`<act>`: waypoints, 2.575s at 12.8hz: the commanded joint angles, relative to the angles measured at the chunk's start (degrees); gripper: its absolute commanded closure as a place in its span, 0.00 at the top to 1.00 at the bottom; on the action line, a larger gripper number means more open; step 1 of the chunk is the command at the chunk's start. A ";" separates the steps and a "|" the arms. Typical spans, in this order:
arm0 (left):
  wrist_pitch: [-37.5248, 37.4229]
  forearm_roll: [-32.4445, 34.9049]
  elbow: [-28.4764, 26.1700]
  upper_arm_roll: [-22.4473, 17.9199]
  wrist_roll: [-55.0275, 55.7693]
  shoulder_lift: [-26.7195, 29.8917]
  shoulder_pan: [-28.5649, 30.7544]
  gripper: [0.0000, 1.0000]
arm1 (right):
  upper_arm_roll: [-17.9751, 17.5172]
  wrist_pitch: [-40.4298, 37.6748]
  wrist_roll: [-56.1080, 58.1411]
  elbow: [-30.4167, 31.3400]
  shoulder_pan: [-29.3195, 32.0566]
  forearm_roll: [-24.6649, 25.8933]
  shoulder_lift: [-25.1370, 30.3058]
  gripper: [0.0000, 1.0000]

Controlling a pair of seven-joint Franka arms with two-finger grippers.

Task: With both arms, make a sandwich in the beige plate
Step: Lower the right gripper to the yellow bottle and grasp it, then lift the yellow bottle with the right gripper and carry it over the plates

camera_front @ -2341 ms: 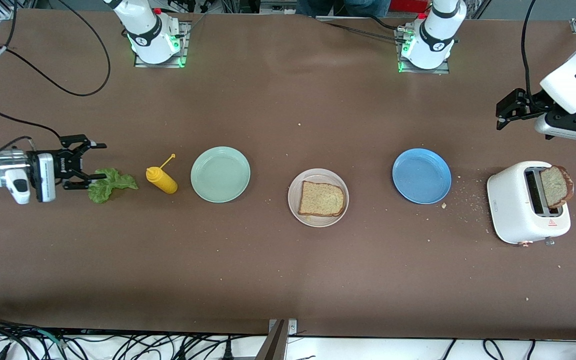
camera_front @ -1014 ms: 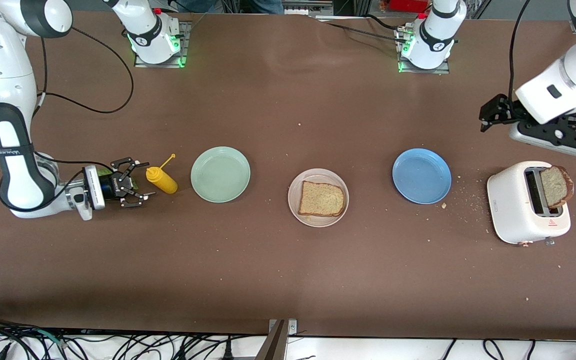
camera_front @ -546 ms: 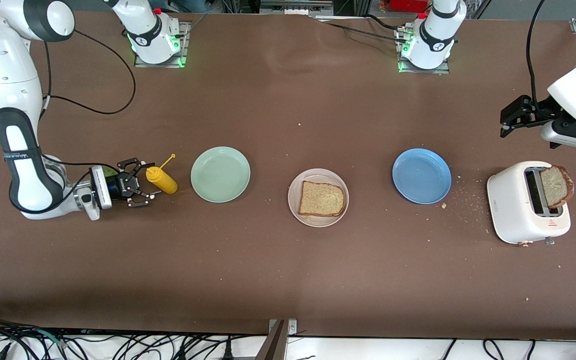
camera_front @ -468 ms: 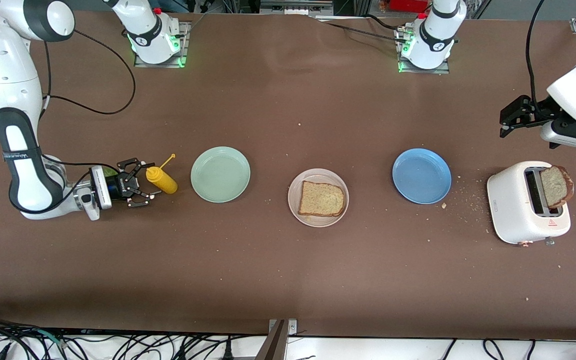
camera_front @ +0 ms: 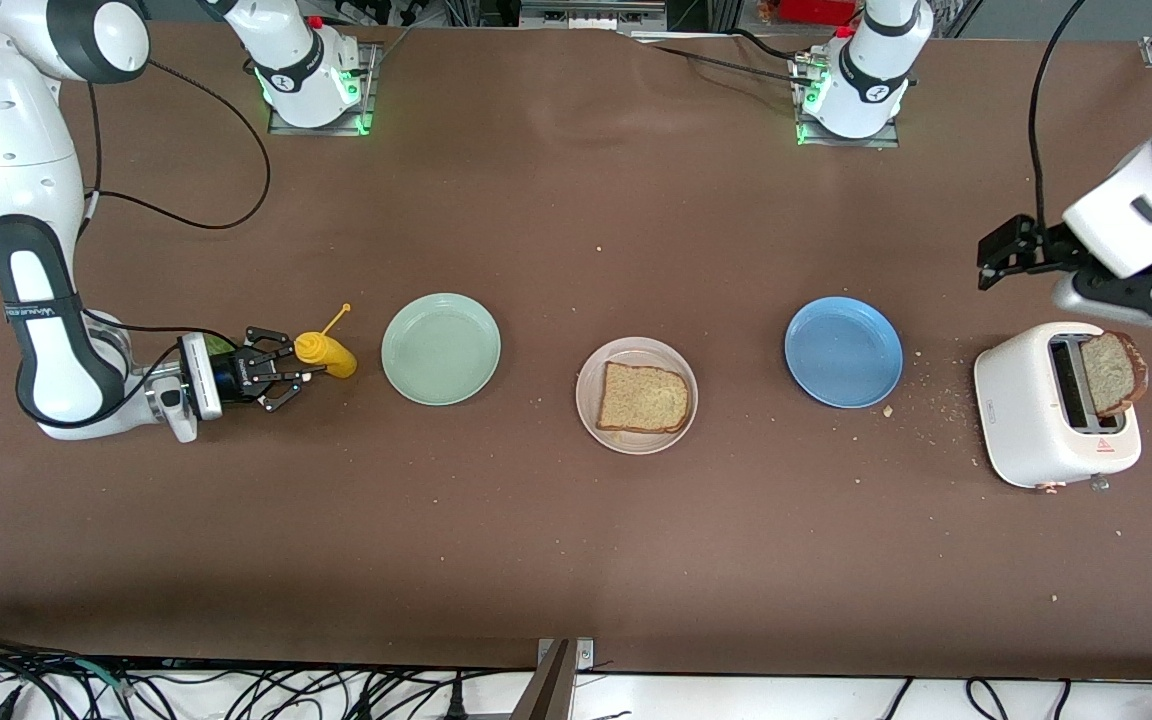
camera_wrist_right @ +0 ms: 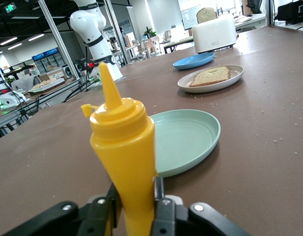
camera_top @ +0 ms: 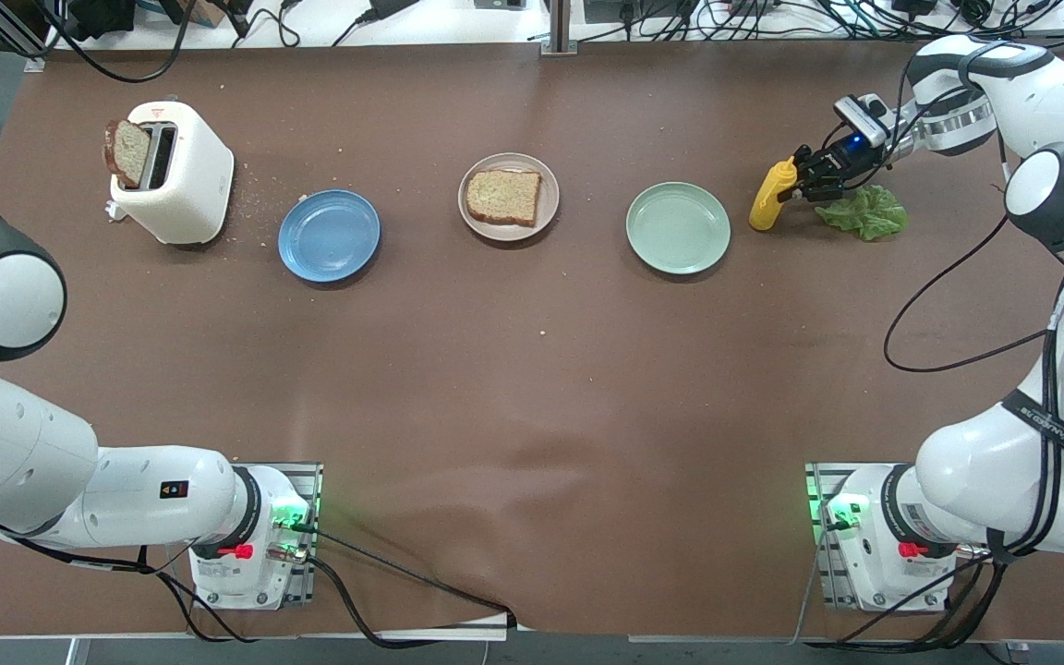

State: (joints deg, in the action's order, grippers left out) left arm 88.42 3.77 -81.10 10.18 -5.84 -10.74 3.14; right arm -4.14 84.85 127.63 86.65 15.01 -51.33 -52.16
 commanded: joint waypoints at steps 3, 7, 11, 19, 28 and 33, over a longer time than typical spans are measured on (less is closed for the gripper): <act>-1.22 -0.34 2.18 -0.07 0.74 -2.36 0.64 1.00 | -0.43 -0.91 -5.34 -6.64 0.11 0.88 -0.66 0.00; -3.16 -0.08 2.09 -0.07 0.92 -0.95 0.64 1.00 | -0.60 -2.67 -19.23 -17.80 -4.18 8.77 0.30 0.00; -3.07 -0.34 2.18 0.28 2.75 -1.13 -0.24 1.00 | -0.34 -6.62 -35.74 -25.65 -11.30 18.44 2.05 0.00; -3.60 -0.34 2.18 0.54 4.26 -1.04 -0.24 1.00 | -0.17 -5.92 -65.37 -26.18 -31.42 41.73 11.12 0.00; -3.60 -0.34 2.18 0.46 4.17 -1.04 -0.24 1.00 | 0.10 -4.43 -88.23 -28.11 -55.58 73.35 10.16 0.00; -3.60 -0.43 2.18 0.54 4.17 -0.95 -0.24 1.00 | 0.10 -5.22 -96.24 -28.03 -65.79 90.07 6.29 0.00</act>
State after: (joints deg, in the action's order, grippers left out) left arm 85.64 3.77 -79.46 10.67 -2.36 -11.92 2.95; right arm -4.93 80.52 33.79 59.60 -47.59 33.43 -44.12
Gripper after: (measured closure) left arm 0.000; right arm 0.947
